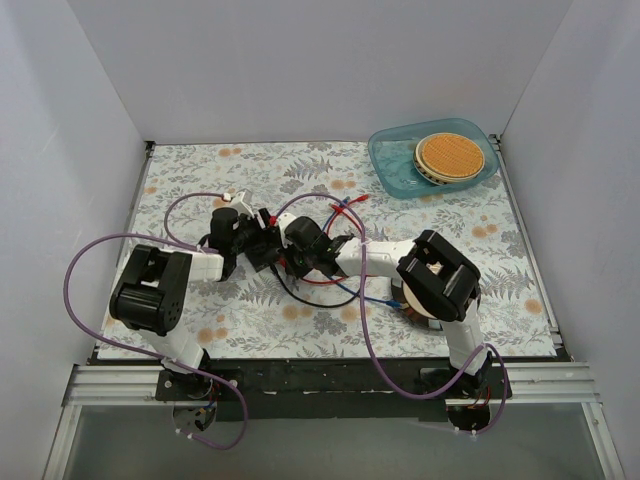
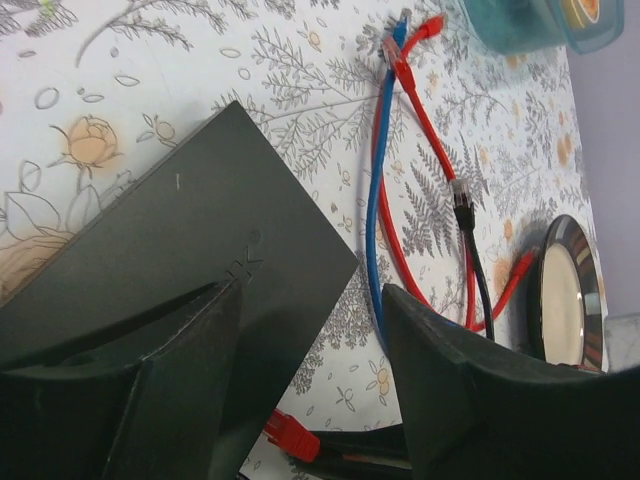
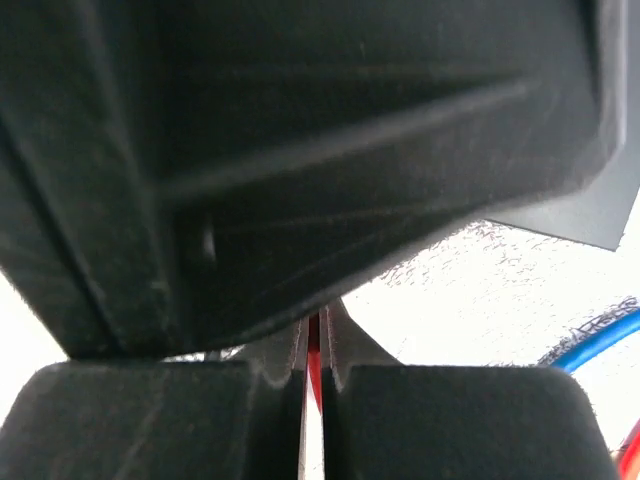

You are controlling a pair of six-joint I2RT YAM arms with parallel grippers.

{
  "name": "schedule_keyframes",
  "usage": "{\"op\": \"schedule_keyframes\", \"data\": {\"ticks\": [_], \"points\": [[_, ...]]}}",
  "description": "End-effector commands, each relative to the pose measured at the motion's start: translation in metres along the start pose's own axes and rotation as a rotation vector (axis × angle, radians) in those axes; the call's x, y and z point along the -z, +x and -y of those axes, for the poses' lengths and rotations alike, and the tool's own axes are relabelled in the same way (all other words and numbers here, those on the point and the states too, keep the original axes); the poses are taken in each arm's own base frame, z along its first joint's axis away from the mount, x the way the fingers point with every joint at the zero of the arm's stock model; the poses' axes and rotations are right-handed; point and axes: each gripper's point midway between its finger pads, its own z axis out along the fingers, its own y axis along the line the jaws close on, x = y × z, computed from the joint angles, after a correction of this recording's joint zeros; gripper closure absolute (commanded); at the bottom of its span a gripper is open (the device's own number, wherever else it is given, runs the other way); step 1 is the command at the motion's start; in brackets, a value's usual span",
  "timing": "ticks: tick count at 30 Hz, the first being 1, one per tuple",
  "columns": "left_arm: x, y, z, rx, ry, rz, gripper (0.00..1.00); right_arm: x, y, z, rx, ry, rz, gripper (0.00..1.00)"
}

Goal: Insert the plug into the switch port

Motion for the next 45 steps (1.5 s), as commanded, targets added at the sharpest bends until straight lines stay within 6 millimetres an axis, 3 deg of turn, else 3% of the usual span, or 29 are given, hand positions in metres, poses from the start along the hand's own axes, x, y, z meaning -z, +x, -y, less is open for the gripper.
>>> {"op": "schedule_keyframes", "data": {"ticks": [1,4,10,22,24,30,39,45], "points": [[0.010,0.047,-0.038,0.077,-0.197,-0.143,0.35,-0.001,-0.037,0.013,-0.038,0.048,0.150,0.99],[0.006,0.023,-0.047,0.049,-0.276,-0.082,0.29,-0.002,-0.032,0.007,-0.018,0.006,0.139,0.99],[-0.001,-0.028,-0.052,-0.006,-0.353,0.032,0.27,-0.003,-0.028,0.006,-0.012,-0.006,0.135,0.99],[0.006,-0.050,-0.079,-0.067,-0.452,0.127,0.24,-0.002,-0.027,0.006,-0.003,-0.008,0.134,0.99],[0.002,-0.049,-0.078,-0.077,-0.435,0.107,0.24,-0.004,-0.028,0.006,-0.005,-0.008,0.131,0.99],[-0.011,-0.017,-0.071,-0.050,-0.327,-0.026,0.28,-0.005,-0.033,0.007,-0.016,0.006,0.134,0.99],[-0.001,0.021,-0.052,0.017,-0.194,-0.120,0.44,-0.008,-0.041,0.012,-0.039,0.045,0.147,0.99],[0.005,0.038,-0.042,0.035,-0.140,-0.161,0.48,-0.011,-0.042,0.014,-0.040,0.056,0.147,0.99]]}}
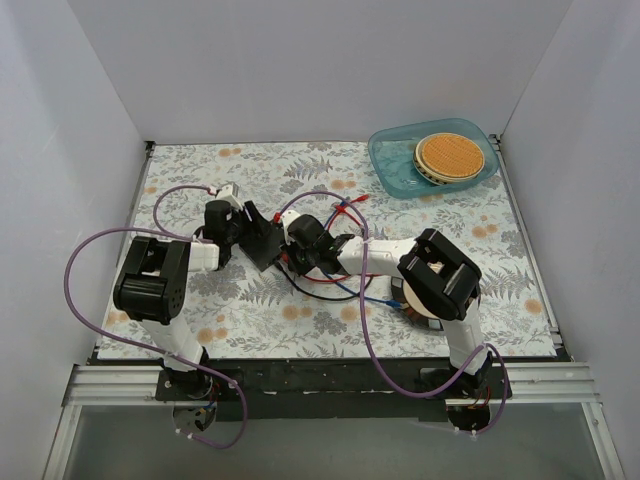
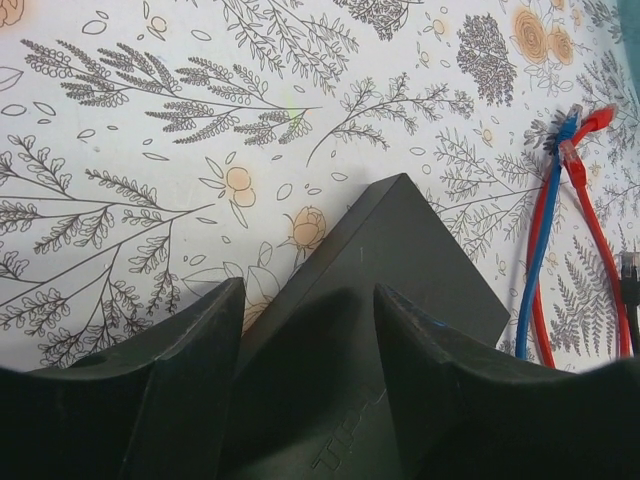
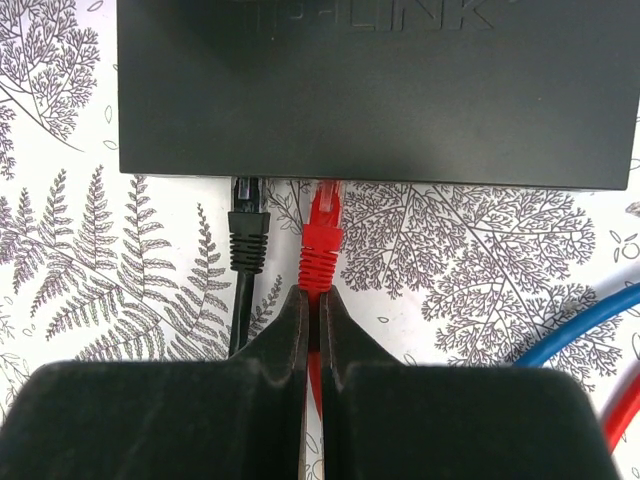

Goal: Insert the plug into the switch port

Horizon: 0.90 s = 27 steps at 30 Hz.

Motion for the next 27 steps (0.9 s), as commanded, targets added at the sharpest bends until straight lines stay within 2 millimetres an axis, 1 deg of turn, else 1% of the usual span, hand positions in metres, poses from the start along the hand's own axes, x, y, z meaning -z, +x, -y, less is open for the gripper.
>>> {"op": "schedule_keyframes", "data": {"ticks": [1,9,10,11,15,16,18,22,23,26,27], "points": [[0.027,0.079,0.028,0.087,0.129,-0.285,0.49,-0.011,-0.039,0.000,-0.014,0.019,0.122,0.99],[0.036,0.094,0.038,0.073,0.171,-0.328,0.49,-0.018,-0.047,0.000,0.007,0.020,0.130,0.99],[0.037,0.095,0.039,0.073,0.177,-0.335,0.49,-0.018,-0.051,-0.002,0.015,0.014,0.138,0.99],[0.037,0.096,0.041,0.066,0.185,-0.340,0.49,-0.020,-0.051,-0.002,0.019,0.012,0.136,0.99],[0.038,0.103,0.044,0.062,0.197,-0.369,0.49,-0.021,-0.059,-0.004,0.034,0.004,0.157,0.99],[0.039,0.105,0.044,0.062,0.196,-0.377,0.49,-0.020,-0.064,-0.004,0.037,0.006,0.168,0.99],[0.040,0.108,0.046,0.063,0.200,-0.387,0.50,-0.021,-0.067,-0.004,0.044,0.009,0.174,0.99],[0.045,0.117,0.049,0.063,0.205,-0.418,0.50,-0.021,-0.078,-0.005,0.057,0.005,0.198,0.99],[0.045,0.119,0.051,0.059,0.207,-0.423,0.50,-0.022,-0.083,-0.008,0.063,0.000,0.206,0.99],[0.047,0.124,0.058,0.051,0.222,-0.443,0.51,-0.025,-0.086,-0.013,0.086,-0.027,0.204,0.99],[0.047,0.125,0.060,0.049,0.222,-0.446,0.51,-0.024,-0.090,-0.015,0.096,-0.037,0.212,0.99]]}}
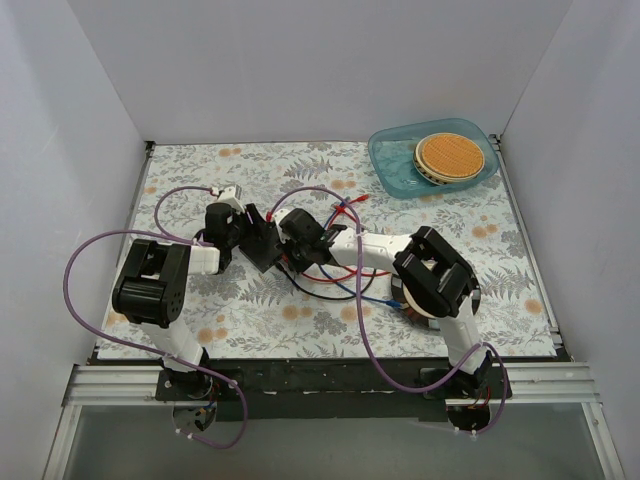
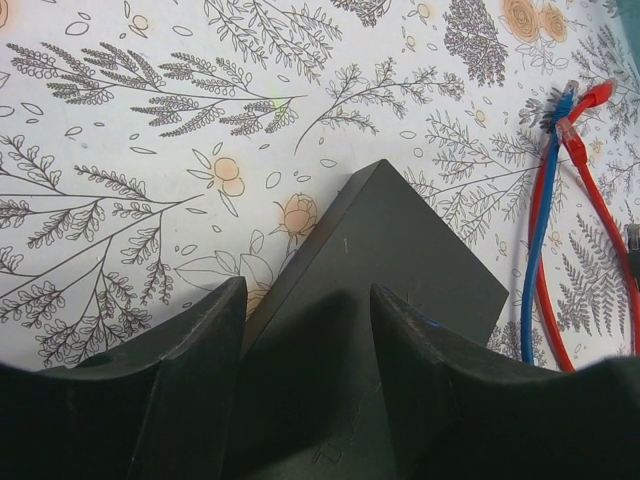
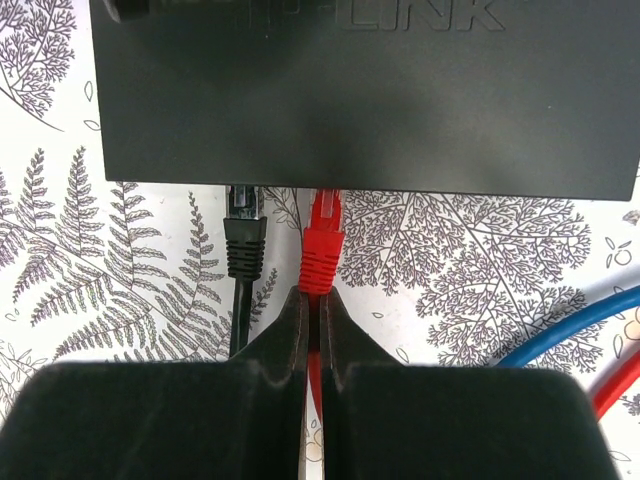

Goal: Insert the plug into the switch port

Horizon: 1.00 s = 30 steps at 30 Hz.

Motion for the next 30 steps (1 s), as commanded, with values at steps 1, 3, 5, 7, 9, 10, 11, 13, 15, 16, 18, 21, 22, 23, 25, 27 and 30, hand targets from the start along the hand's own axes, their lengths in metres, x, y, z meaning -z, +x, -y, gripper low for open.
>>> {"op": "schedule_keyframes", "data": {"ticks": [1,3,5,7,9,10,11,13,15,16,18,21,22,23,25,27,30], "points": [[0.039,0.118,0.065,0.104,0.207,-0.453,0.52,-0.012,-0.097,-0.011,0.050,-0.040,0.329,0.99],[0.038,0.120,0.068,0.103,0.207,-0.466,0.52,-0.010,-0.103,-0.010,0.059,-0.034,0.342,0.99],[0.039,0.126,0.068,0.110,0.199,-0.490,0.53,-0.009,-0.106,-0.008,0.059,-0.024,0.347,0.99],[0.041,0.130,0.067,0.123,0.188,-0.512,0.53,-0.006,-0.112,-0.007,0.054,-0.014,0.360,0.99],[0.043,0.132,0.068,0.140,0.182,-0.526,0.54,-0.006,-0.115,-0.003,0.042,-0.002,0.367,0.99],[0.045,0.134,0.069,0.150,0.180,-0.535,0.54,-0.004,-0.117,-0.003,0.032,0.002,0.374,0.99],[0.046,0.135,0.070,0.159,0.182,-0.540,0.54,-0.004,-0.117,-0.002,0.029,0.005,0.376,0.99],[0.049,0.135,0.072,0.168,0.180,-0.546,0.54,-0.004,-0.119,-0.001,0.018,0.015,0.385,0.99],[0.051,0.135,0.075,0.171,0.185,-0.551,0.54,-0.004,-0.121,0.000,0.010,0.018,0.394,0.99],[0.052,0.138,0.076,0.171,0.182,-0.563,0.54,-0.004,-0.123,-0.001,0.009,0.014,0.401,0.99],[0.054,0.141,0.078,0.175,0.180,-0.580,0.54,-0.004,-0.125,-0.001,0.007,0.014,0.409,0.99],[0.057,0.147,0.079,0.194,0.158,-0.624,0.55,-0.002,-0.132,-0.003,0.021,0.002,0.430,0.99],[0.058,0.149,0.080,0.198,0.156,-0.641,0.55,0.000,-0.134,-0.004,0.024,0.000,0.439,0.99],[0.060,0.149,0.081,0.203,0.153,-0.652,0.55,0.001,-0.137,-0.004,0.032,-0.001,0.448,0.99],[0.063,0.151,0.084,0.208,0.160,-0.672,0.55,0.003,-0.141,-0.004,0.036,-0.003,0.461,0.99],[0.069,0.155,0.085,0.220,0.149,-0.704,0.55,0.006,-0.145,-0.008,0.054,-0.025,0.475,0.99],[0.073,0.155,0.086,0.225,0.145,-0.718,0.55,0.009,-0.152,-0.015,0.074,-0.058,0.494,0.99]]}}
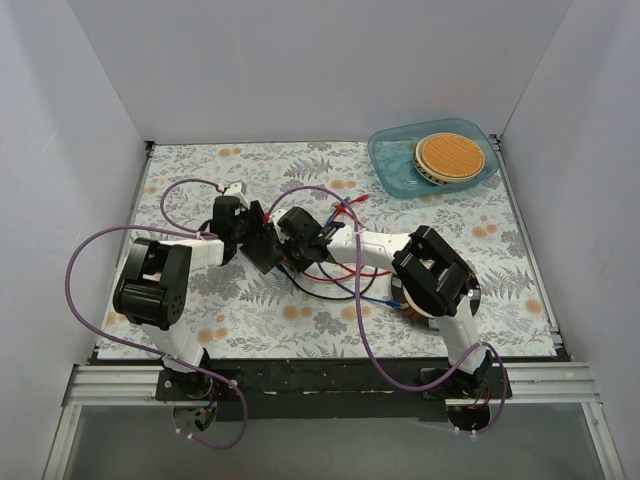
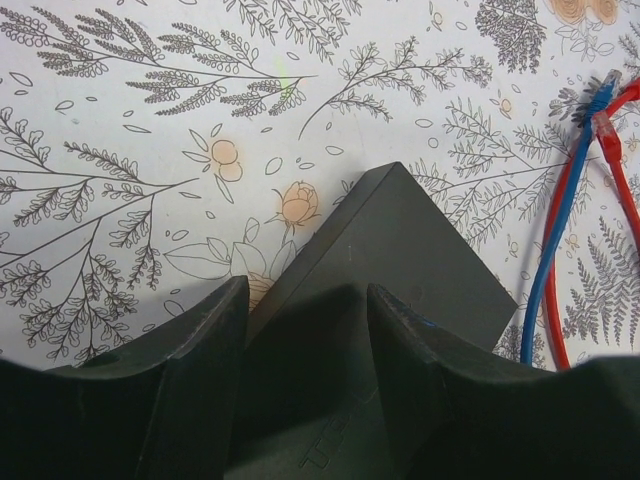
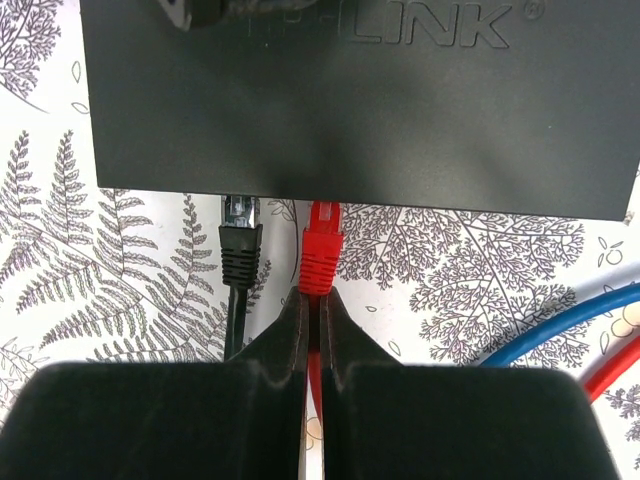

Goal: Insert the plug into the switch port

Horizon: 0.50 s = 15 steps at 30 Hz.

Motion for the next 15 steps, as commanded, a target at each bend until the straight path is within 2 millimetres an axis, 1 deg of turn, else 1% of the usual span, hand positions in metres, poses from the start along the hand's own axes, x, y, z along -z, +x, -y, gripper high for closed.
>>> {"op": "schedule_keyframes", "data": {"ticks": [1,7,9,10,15], "points": [[0.071,0.157,0.072,0.174,0.230,-0.654,0.55,0.015,-0.154,-0.012,0.035,-0.058,0.544,0.99],[0.083,0.166,0.076,0.190,0.241,-0.695,0.55,0.018,-0.166,-0.009,0.016,-0.040,0.563,0.99],[0.084,0.166,0.077,0.193,0.240,-0.690,0.55,0.016,-0.166,-0.009,0.017,-0.042,0.558,0.99],[0.085,0.168,0.073,0.193,0.228,-0.689,0.55,0.017,-0.166,-0.010,0.016,-0.046,0.559,0.99],[0.084,0.166,0.073,0.199,0.221,-0.670,0.54,0.017,-0.160,-0.010,0.014,-0.050,0.546,0.99]]}}
